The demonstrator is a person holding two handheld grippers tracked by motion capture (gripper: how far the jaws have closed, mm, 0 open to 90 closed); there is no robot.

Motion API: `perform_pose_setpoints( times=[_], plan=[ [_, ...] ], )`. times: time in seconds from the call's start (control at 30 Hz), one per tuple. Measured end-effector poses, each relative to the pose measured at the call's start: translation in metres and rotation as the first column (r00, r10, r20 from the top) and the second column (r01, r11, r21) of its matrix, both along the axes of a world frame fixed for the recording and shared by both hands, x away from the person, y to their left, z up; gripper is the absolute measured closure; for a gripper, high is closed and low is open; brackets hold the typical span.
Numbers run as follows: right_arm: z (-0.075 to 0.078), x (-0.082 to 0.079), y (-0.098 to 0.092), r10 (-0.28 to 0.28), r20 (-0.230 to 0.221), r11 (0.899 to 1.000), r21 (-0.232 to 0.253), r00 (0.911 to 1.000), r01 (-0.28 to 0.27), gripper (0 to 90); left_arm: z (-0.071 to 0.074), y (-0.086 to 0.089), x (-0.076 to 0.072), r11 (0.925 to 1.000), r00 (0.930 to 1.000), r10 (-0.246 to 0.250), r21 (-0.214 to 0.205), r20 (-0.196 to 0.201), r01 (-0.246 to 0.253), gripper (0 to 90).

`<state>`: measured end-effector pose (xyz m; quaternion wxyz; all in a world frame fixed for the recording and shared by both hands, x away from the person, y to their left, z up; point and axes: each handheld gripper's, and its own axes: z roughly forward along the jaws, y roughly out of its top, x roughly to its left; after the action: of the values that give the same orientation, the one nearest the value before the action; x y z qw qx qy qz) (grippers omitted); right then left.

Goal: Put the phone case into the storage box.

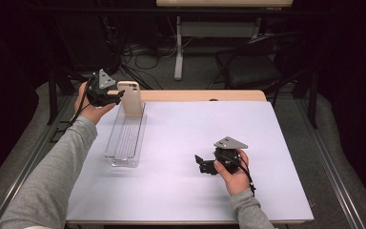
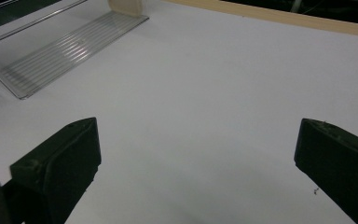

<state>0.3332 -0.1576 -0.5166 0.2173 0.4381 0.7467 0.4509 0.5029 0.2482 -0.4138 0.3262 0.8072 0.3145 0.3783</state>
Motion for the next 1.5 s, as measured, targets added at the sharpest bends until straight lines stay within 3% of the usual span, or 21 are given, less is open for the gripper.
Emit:
perform_pose_setpoints(
  times=[0.23, 0.53, 0.8, 0.93, 1.17, 1.27, 1.5],
  plan=[
    [0.000, 0.000, 0.000, -0.002, -0.002, 1.000, 0.000, 1.0000, 0.002, 0.1, 0.004, 0.001, -0.004, 0.9972, 0.9983, -0.011, -0.074, -0.058, 0.007, 26.5],
    [0.000, 0.000, 0.000, 0.000, -0.003, 1.000, -0.002, 1.0000, 0.000, 0.1, 0.010, 0.000, -0.011, 0.9833, 0.9919, -0.045, -0.180, -0.119, 0.023, 21.4],
    [0.001, -0.001, 0.003, 0.006, 0.002, 1.000, -0.008, 1.0000, -0.006, 0.1, 0.014, -0.003, -0.019, 0.9796, 0.9849, -0.056, -0.199, -0.164, 0.023, 21.5],
    [0.004, -0.002, 0.005, 0.008, 0.008, 1.000, -0.014, 0.9999, -0.008, 0.1, 0.019, -0.003, -0.024, 0.9733, 0.9809, -0.066, -0.228, -0.183, 0.023, 21.4],
    [0.007, -0.006, 0.006, 0.009, 0.016, 1.000, -0.018, 0.9998, -0.009, 0.2, 0.028, 0.000, -0.033, 0.9617, 0.9755, -0.093, -0.272, -0.199, 0.036, 21.5],
    [0.009, -0.008, 0.006, 0.013, 0.022, 1.000, -0.020, 0.9997, -0.012, 0.1, 0.031, 0.002, -0.038, 0.9630, 0.9769, -0.081, -0.268, -0.198, 0.026, 21.5],
    [0.013, -0.013, 0.005, 0.025, 0.025, 0.999, -0.030, 0.9994, -0.025, 0.1, 0.034, 0.006, -0.049, 0.9516, 0.9745, -0.101, -0.305, -0.200, 0.036, 20.1]
  ],
)
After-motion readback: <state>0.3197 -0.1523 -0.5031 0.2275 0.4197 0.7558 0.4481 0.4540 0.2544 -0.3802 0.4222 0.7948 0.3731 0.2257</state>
